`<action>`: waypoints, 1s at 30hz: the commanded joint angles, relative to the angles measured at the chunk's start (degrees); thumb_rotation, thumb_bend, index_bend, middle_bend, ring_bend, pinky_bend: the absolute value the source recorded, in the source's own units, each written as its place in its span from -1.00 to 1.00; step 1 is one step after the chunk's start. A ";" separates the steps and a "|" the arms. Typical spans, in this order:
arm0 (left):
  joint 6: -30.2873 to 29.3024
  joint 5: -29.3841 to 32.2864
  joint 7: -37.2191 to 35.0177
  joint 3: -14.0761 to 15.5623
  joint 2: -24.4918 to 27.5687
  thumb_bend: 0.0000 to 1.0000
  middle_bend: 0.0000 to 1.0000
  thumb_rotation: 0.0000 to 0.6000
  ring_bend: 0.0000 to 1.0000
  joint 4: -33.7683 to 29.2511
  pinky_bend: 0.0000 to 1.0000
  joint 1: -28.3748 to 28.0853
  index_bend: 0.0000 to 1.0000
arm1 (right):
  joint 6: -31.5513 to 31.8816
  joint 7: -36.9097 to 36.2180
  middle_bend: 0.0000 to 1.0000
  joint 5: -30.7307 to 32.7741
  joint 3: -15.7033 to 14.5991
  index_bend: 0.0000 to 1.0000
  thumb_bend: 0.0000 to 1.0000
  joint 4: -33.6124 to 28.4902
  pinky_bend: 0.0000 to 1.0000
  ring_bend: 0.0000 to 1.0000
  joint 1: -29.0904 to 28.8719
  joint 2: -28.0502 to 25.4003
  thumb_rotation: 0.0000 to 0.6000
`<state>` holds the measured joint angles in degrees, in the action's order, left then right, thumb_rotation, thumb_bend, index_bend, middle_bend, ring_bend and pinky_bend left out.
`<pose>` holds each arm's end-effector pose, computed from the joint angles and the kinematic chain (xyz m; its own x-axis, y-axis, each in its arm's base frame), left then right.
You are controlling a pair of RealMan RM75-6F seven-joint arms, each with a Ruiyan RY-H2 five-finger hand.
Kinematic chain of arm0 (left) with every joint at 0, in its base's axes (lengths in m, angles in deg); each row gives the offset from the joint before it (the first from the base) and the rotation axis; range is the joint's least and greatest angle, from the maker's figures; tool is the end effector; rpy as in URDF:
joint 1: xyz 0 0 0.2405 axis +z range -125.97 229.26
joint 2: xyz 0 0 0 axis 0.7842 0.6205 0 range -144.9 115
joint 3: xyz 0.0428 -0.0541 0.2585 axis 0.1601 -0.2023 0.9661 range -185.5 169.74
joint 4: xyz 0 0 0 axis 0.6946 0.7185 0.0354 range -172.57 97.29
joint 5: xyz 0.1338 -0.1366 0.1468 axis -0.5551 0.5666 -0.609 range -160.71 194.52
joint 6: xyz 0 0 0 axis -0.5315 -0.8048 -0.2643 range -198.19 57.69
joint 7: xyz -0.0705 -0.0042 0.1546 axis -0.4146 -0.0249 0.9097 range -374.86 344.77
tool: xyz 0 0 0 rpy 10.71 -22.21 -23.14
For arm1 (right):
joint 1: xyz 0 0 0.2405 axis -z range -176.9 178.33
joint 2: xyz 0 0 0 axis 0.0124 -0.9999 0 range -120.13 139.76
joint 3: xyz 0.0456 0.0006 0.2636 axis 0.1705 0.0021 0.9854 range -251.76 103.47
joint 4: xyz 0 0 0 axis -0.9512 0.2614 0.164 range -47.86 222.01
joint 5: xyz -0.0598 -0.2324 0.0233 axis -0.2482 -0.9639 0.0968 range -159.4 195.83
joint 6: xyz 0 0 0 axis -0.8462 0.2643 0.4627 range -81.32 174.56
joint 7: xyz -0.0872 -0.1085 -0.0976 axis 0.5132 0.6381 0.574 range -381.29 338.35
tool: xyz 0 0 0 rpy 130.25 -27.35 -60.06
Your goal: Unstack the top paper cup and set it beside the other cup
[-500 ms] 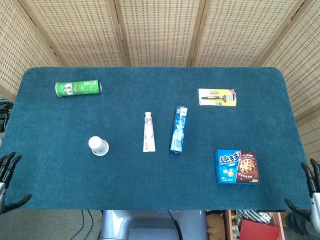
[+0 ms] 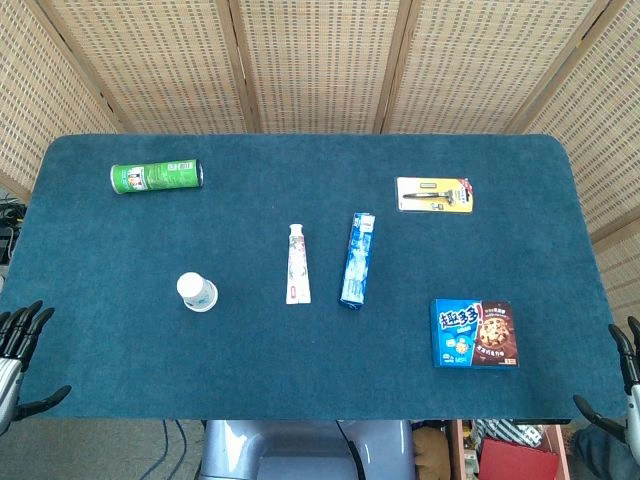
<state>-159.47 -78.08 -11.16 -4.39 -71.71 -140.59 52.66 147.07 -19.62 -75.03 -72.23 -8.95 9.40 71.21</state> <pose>-0.3024 0.1494 0.1454 0.4078 0.0749 0.9100 0.9127 -0.0618 -0.4040 -0.3268 -0.1259 0.1758 0.4225 0.1535 0.8933 -0.9063 0.0848 0.4141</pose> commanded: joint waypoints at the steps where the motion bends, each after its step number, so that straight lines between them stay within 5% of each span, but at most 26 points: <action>1: 7.07 2.63 0.93 -3.15 2.36 -0.83 -1.00 1.00 -1.00 -3.19 -1.00 -5.78 -1.00 | -0.23 -0.14 -1.00 0.30 0.12 -1.00 -1.00 -0.08 -1.00 -1.00 -0.09 -0.06 1.00; 5: 15.36 8.21 3.30 -7.96 3.11 -0.83 -1.00 1.00 -1.00 -5.25 -1.00 -12.72 -1.00 | -0.70 -0.21 -1.00 0.83 0.36 -1.00 -1.00 -0.15 -1.00 -1.00 -0.32 -0.16 1.00; 9: 24.47 16.85 6.61 -12.40 1.81 -0.83 -1.00 1.00 -1.00 -5.28 -1.00 -19.86 -0.68 | -1.37 -0.49 -1.00 1.70 0.57 -1.00 -1.00 -0.06 -1.00 -1.00 -0.51 -0.21 1.00; 14: 31.16 26.25 11.66 -15.22 -1.51 -0.83 -1.00 1.00 -1.00 -3.83 -1.00 -26.02 -0.59 | -2.35 -0.72 -1.00 2.66 0.83 -1.00 -1.00 0.14 -1.00 -1.00 -0.89 -0.23 1.00; 30: 36.20 45.40 21.88 -14.80 -10.65 -0.69 -1.00 1.00 -1.00 1.05 -1.00 -35.75 -0.44 | -4.38 -1.18 -1.00 4.04 1.03 -1.00 -1.00 0.67 -1.00 -1.00 -1.73 -0.15 1.00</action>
<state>-123.41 -33.50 10.18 -19.55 -81.65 -140.06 17.54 142.69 -20.80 -70.99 -71.20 -8.28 7.67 71.07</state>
